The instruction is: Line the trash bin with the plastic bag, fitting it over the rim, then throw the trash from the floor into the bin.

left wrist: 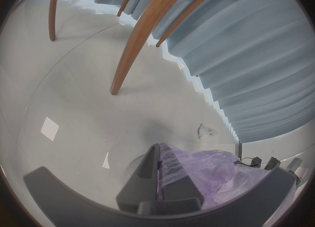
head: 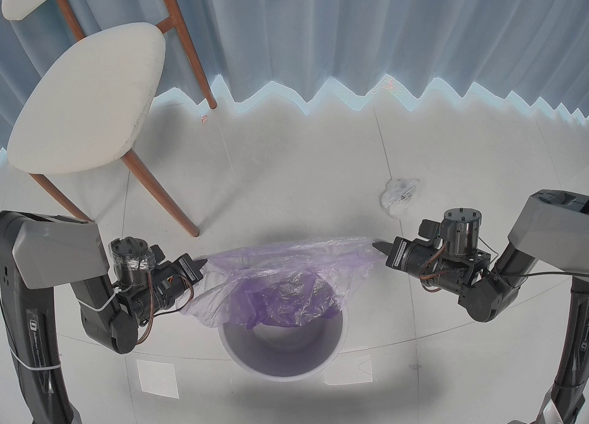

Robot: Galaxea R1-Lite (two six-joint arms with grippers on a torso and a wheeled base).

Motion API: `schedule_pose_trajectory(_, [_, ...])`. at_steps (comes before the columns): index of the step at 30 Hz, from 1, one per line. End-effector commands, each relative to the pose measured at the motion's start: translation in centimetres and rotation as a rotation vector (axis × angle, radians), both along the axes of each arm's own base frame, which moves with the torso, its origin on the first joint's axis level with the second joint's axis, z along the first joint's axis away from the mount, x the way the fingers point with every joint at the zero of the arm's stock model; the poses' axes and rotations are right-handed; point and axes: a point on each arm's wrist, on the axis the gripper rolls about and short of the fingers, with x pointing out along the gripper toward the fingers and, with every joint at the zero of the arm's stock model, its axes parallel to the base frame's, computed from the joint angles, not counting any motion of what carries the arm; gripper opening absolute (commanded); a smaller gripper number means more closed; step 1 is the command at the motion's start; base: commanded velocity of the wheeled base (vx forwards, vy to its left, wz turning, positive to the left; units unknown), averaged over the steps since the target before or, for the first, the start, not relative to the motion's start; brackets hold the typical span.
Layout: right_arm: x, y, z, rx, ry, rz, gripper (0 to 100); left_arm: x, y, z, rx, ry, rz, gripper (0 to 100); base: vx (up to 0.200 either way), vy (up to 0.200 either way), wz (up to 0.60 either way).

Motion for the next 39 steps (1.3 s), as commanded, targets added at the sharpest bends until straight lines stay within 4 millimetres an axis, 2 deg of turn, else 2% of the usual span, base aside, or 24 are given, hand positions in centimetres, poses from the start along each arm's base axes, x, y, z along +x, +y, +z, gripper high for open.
schedule_pose_trajectory(1, [-0.8, -0.3, -1.8, -0.021, 0.050, 0.002, 0, -0.8, 0.3, -1.5, 0.010, 0.051, 0.003, 0, 0.000, 0.000, 0.00])
schedule_pose_trajectory(10, [-4.4, -0.8, -3.3, -0.015, 0.051, 0.029, 0, -5.0, 1.5, -2.6, 0.002, 0.166, -0.055, 0, 0.000, 0.000, 0.00])
schedule_pose_trajectory(16, [-6.0, -0.6, -5.6, -0.046, 0.127, 0.053, 0, -5.0, 2.0, -3.2, -0.001, 0.193, -0.050, 0, 0.000, 0.000, 0.00])
schedule_pose_trajectory(23, [-6.3, -0.7, -7.8, -0.030, 0.089, 0.051, 0, -5.2, 2.2, -4.0, 0.002, 0.226, -0.047, 0, 0.000, 0.000, 0.00])
schedule_pose_trajectory(29, [-6.2, -0.4, -6.7, -0.007, 0.058, 0.054, 0, -5.4, 2.2, -3.7, 0.002, 0.221, -0.046, 0, 0.000, 0.000, 0.00])
schedule_pose_trajectory(30, [-6.2, -0.4, -6.3, -0.002, 0.049, 0.054, 100, -5.5, 2.2, -3.6, 0.002, 0.221, -0.046, 0, 0.000, 0.000, 0.00])
schedule_pose_trajectory(31, [-6.2, -0.5, -5.9, 0.004, 0.041, 0.052, 100, -5.6, 2.3, -3.6, 0.001, 0.223, -0.047, 100, 0.000, 0.000, 0.00])
schedule_pose_trajectory(32, [-6.3, -0.5, -5.7, 0.008, 0.038, 0.051, 100, -5.6, 2.3, -3.6, 0.001, 0.223, -0.047, 100, 0.000, 0.000, 0.00])
schedule_pose_trajectory(37, [-8.0, -0.2, -1.4, 0.169, 0.037, 0.046, 100, -5.6, 2.3, -3.4, 0.006, 0.216, -0.045, 100, 0.000, 0.000, 0.00])
schedule_pose_trajectory(39, [-8.5, -0.4, -0.6, 0.183, 0.030, 0.049, 100, -5.7, 2.4, -3.4, 0.006, 0.217, -0.043, 100, 0.000, 0.000, 0.00])
